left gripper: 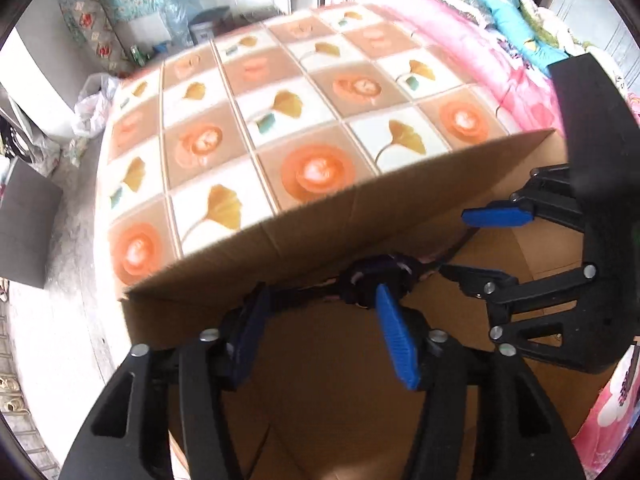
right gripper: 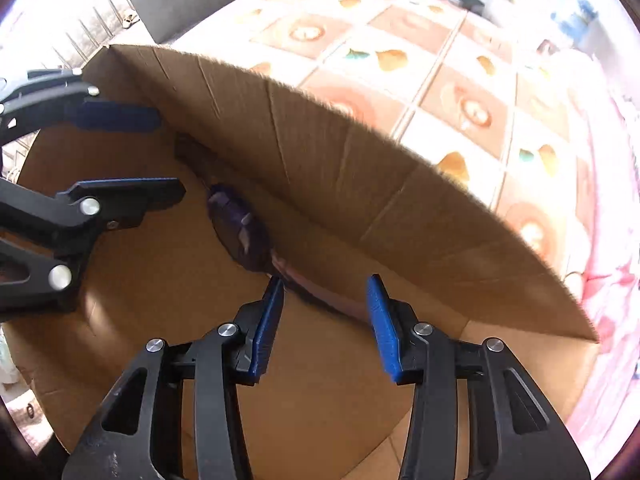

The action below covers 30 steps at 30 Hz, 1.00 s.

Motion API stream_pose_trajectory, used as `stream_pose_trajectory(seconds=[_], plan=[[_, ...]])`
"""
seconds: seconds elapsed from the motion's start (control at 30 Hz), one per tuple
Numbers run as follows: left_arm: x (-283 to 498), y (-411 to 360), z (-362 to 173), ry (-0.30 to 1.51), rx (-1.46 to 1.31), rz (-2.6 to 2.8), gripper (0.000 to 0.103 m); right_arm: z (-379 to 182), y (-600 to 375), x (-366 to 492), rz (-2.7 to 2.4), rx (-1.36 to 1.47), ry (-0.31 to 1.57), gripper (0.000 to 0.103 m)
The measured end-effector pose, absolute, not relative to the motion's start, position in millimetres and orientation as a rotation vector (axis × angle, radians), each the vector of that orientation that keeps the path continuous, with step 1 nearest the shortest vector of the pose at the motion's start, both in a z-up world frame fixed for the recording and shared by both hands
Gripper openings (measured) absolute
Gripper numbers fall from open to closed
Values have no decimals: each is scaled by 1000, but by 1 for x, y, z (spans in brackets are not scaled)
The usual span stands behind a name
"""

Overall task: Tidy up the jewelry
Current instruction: 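Lower the smartwatch into the box and open both grippers, then move both grippers toward the multicolour bead bracelet beside the box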

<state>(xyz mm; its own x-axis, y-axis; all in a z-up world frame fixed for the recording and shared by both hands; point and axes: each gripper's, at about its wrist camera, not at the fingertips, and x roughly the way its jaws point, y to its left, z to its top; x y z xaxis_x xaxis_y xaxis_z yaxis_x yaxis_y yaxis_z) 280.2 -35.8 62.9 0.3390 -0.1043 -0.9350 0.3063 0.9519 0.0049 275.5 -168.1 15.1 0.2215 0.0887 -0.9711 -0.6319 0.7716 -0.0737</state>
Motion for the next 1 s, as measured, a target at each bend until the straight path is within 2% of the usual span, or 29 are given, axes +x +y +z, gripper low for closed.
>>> stream_pose_trajectory(seconds=[0.03,0.23,0.4,0.57,0.67,0.8,1.0], plan=[[276,-36,69,1175,193,-271,62,17,-168,274,521,-514,1251,47],[237,-32,115,1030,175,-298,70,51,-171,254,517,-442,1129,47],[178,-6,165,870,105,-317,78,122,-194,199,557,-294,906,48],[98,32,192,747,-8,-343,93,166,-243,98,617,-82,672,69],[56,43,178,731,-4,-307,97,163,-263,52,655,11,609,79],[23,47,133,798,14,-238,97,119,-269,18,659,106,657,79],[17,24,22,1008,76,-116,97,46,-242,-13,679,217,851,75]])
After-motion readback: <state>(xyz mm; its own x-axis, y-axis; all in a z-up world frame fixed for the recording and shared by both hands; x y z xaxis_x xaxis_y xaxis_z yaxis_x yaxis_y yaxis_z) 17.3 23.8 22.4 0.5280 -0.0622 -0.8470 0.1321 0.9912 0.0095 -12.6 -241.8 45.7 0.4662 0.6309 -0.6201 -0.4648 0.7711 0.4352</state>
